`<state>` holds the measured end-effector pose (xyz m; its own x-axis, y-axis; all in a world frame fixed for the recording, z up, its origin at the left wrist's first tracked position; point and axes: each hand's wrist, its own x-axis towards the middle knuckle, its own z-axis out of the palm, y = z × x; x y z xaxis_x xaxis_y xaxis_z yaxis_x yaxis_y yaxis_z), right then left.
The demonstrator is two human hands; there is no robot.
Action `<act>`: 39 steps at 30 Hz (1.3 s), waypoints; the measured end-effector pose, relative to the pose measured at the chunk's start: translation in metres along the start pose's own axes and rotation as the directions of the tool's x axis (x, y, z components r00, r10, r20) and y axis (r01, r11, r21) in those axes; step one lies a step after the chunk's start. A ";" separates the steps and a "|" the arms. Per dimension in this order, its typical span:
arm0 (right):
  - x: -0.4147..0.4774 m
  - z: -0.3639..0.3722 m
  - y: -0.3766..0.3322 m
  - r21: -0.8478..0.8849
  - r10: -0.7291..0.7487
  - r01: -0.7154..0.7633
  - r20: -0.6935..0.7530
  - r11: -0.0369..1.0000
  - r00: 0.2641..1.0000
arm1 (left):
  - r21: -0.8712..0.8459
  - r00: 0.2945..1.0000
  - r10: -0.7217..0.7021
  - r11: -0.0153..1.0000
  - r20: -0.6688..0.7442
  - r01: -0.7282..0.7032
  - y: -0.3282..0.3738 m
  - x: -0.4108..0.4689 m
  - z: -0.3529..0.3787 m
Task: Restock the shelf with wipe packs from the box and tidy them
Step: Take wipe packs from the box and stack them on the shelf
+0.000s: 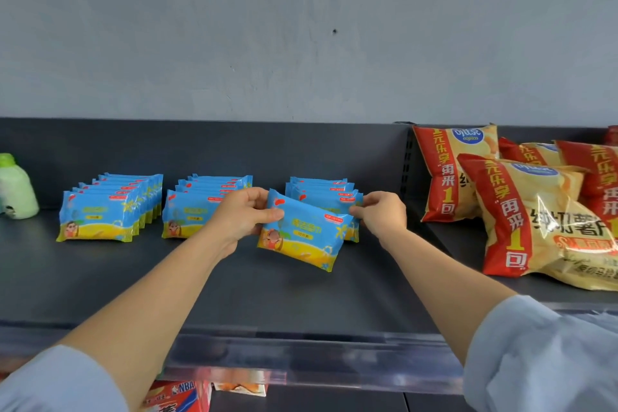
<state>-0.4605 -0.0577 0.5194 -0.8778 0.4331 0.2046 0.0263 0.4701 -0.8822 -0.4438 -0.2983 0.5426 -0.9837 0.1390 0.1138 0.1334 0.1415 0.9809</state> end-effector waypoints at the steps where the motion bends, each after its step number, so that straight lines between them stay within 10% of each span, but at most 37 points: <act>1: 0.001 0.001 0.000 -0.012 -0.011 0.011 0.006 1.000 1.000 | 0.005 1.000 -0.001 1.000 0.004 0.001 0.000 0.002 0.000; 39: 0.007 0.005 0.008 -0.046 0.007 -0.003 0.103 0.999 0.995 | 0.644 0.997 0.073 0.763 -0.002 -0.054 -0.028 0.044 0.034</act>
<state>-0.4684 -0.0548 0.5114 -0.9220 0.3554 0.1535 0.0504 0.5035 -0.8625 -0.4863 -0.2632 0.5144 -0.9716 0.1468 0.1854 0.2328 0.7320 0.6403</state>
